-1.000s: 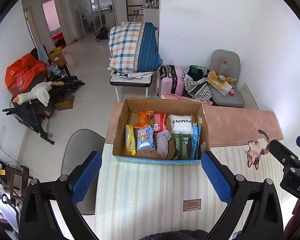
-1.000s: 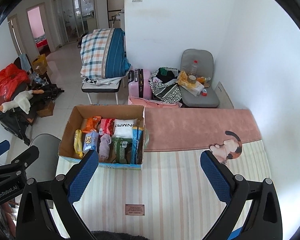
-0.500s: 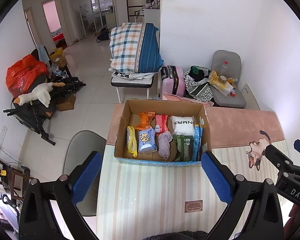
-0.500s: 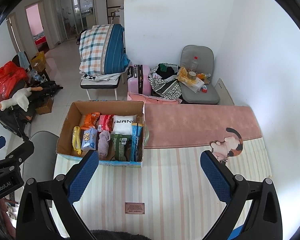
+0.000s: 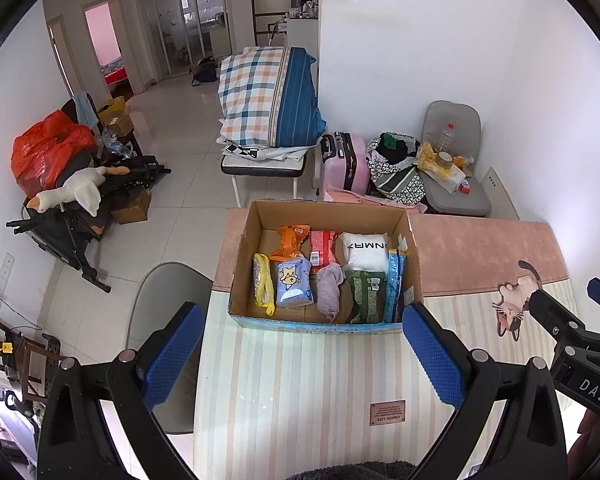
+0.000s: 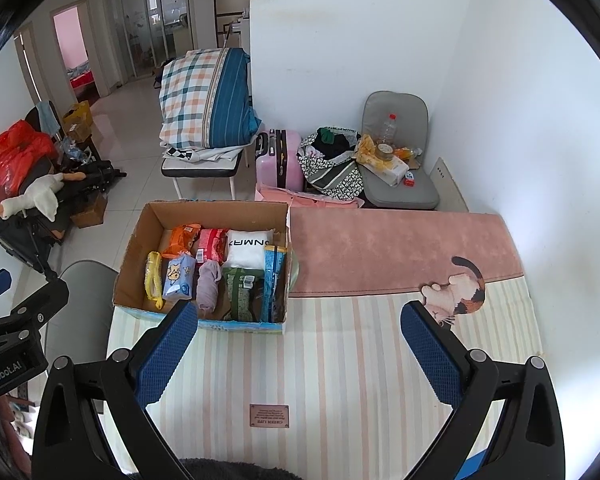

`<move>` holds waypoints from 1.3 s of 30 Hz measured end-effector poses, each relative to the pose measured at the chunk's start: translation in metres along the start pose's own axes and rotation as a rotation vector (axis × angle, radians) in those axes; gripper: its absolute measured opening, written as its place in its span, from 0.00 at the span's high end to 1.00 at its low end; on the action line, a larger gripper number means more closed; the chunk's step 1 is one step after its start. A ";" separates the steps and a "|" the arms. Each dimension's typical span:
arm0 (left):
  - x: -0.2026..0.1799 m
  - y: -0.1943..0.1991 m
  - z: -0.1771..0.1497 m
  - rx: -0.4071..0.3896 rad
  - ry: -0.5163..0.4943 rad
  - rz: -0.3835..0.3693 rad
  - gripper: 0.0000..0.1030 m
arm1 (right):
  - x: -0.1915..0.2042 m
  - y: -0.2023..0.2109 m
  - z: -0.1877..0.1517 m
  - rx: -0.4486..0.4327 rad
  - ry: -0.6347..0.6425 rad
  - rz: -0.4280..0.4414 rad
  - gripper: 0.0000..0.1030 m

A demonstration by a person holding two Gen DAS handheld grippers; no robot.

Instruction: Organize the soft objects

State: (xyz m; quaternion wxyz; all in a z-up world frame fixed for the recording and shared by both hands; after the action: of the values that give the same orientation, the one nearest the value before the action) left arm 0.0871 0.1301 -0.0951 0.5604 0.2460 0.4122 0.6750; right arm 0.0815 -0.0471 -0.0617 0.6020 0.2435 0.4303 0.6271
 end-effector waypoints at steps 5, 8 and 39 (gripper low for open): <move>-0.001 0.000 0.000 0.000 -0.002 -0.002 0.01 | -0.001 0.000 0.000 0.001 0.001 0.004 0.00; -0.001 0.000 0.000 0.002 -0.001 0.000 0.01 | -0.001 0.000 0.000 0.001 0.003 0.003 0.00; -0.002 0.003 0.003 -0.004 -0.007 0.000 0.01 | -0.003 0.004 0.000 -0.004 0.009 0.005 0.00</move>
State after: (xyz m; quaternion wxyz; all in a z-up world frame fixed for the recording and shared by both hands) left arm 0.0883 0.1292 -0.0911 0.5625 0.2471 0.4088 0.6748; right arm 0.0798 -0.0496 -0.0580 0.5990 0.2405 0.4310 0.6306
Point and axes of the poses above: each gripper's, at about its wrist camera, not at the fingertips, and y roughly against the way its jaws point, x to its left, z to its top, the point moved 5 cm from there along -y, roughly the way its jaws point, and after that the axes turned 11 degrees about y, right-handed, at the moved point
